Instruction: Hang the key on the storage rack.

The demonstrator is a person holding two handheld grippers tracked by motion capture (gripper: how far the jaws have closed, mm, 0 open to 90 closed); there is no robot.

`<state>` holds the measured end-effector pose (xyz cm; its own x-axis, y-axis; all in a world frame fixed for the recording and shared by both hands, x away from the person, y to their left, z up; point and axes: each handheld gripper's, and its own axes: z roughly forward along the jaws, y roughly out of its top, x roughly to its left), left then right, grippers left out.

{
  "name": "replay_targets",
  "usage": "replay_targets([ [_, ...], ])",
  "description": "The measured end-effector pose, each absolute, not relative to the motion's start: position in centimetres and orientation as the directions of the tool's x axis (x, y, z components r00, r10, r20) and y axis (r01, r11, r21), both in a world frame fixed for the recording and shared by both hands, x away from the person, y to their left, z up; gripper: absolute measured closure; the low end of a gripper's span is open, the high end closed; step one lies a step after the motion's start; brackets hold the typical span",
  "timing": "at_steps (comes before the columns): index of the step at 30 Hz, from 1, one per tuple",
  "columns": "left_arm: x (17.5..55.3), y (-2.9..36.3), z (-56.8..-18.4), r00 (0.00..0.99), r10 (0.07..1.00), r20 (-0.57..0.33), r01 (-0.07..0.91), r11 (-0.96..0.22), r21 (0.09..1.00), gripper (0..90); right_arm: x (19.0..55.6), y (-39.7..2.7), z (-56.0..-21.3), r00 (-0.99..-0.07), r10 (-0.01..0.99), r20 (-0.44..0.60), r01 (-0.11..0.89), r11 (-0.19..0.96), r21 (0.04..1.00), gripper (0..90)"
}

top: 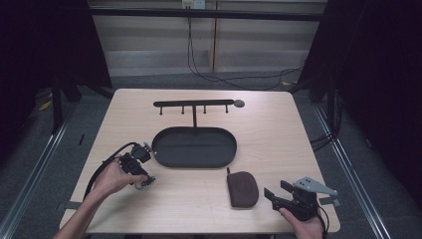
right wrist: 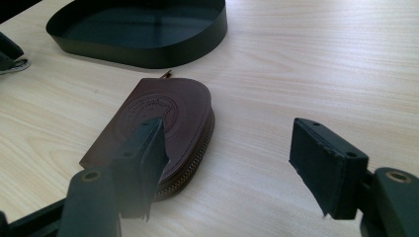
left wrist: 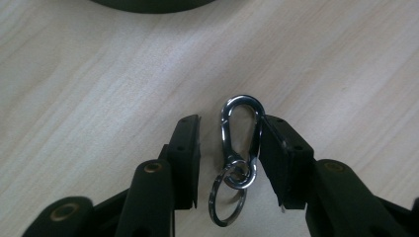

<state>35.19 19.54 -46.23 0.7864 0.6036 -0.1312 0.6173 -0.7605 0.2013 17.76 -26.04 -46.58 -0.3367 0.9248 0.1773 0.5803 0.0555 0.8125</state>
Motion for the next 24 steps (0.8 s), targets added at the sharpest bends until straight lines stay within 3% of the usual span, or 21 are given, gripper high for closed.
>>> replay_targets([
  [15,34.6,18.1,-46.5,0.805,0.593,-0.035,0.59,-0.791,0.16,61.1,17.7,-26.1,-46.6,-0.333,0.925,0.181,0.58,0.05,0.813,30.2],
  [24,35.0,17.7,-46.5,0.791,0.61,-0.042,0.61,-0.782,0.128,67.4,17.7,-26.0,-46.6,-0.339,0.923,0.179,0.579,0.055,0.813,30.1],
])
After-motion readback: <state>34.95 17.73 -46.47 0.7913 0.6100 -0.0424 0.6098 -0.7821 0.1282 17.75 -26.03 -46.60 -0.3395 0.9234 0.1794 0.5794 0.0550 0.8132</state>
